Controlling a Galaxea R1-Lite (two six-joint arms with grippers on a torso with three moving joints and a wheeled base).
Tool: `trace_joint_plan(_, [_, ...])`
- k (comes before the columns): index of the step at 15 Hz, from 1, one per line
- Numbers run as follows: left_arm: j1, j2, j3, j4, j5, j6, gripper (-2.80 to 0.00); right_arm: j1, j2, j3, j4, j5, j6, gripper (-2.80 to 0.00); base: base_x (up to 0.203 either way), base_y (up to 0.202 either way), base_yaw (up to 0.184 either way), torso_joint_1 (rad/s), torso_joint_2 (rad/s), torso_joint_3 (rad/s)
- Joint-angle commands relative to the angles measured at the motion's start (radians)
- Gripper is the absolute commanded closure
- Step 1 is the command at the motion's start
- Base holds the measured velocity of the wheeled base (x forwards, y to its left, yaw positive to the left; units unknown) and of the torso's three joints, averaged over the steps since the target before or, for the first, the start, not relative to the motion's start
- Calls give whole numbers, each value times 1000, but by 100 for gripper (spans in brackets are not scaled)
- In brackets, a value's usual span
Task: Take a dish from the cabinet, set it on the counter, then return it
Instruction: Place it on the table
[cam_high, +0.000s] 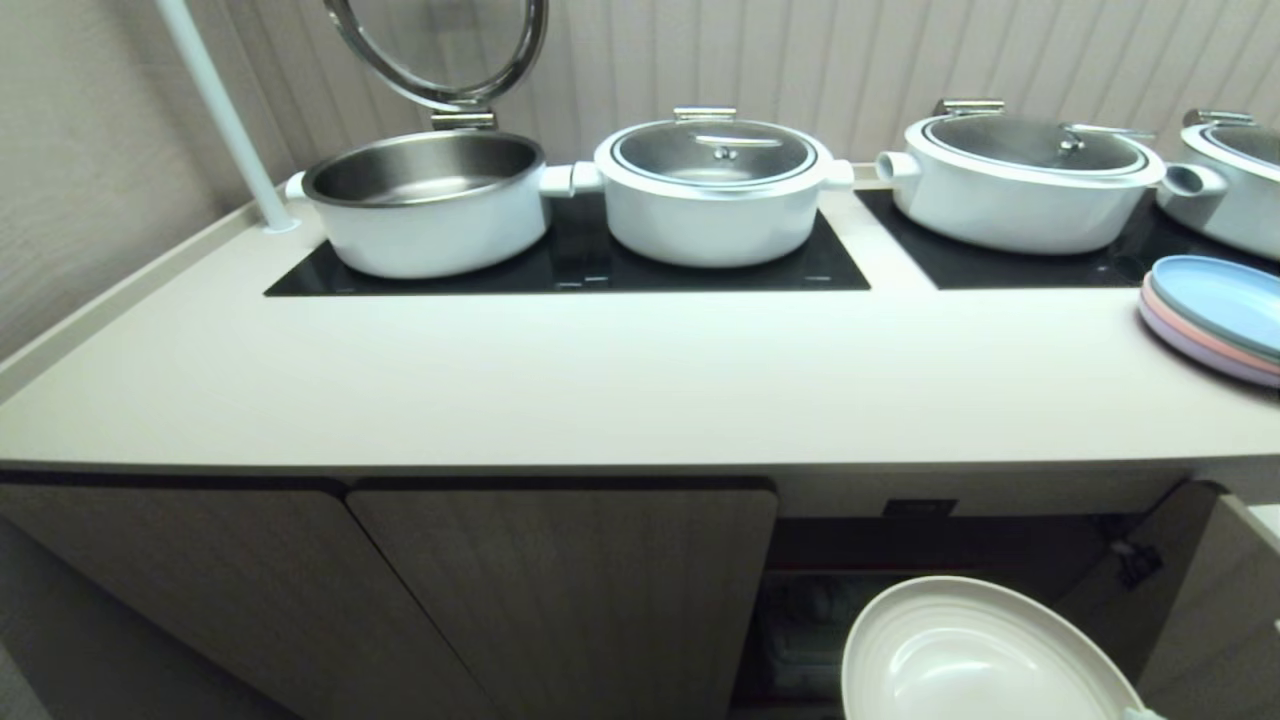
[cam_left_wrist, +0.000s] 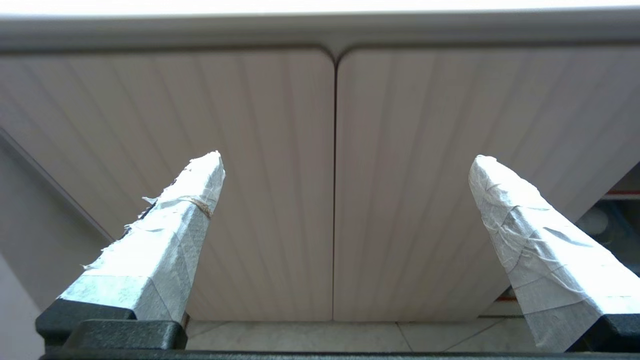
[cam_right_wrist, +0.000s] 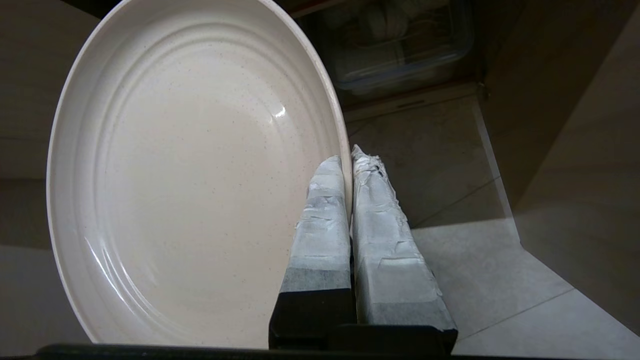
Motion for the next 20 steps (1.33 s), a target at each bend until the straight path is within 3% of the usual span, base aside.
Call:
trace_joint_plan(1, [0, 0, 0, 0, 0, 0, -280, 0, 4, 0, -2, -1, 3, 0, 0, 0, 0, 276, -594, -310])
trace_joint_plan(20, [0, 0, 0, 0, 0, 0, -280, 2, 7, -16, -3, 1, 23, 0, 0, 0, 0, 189, -385, -200])
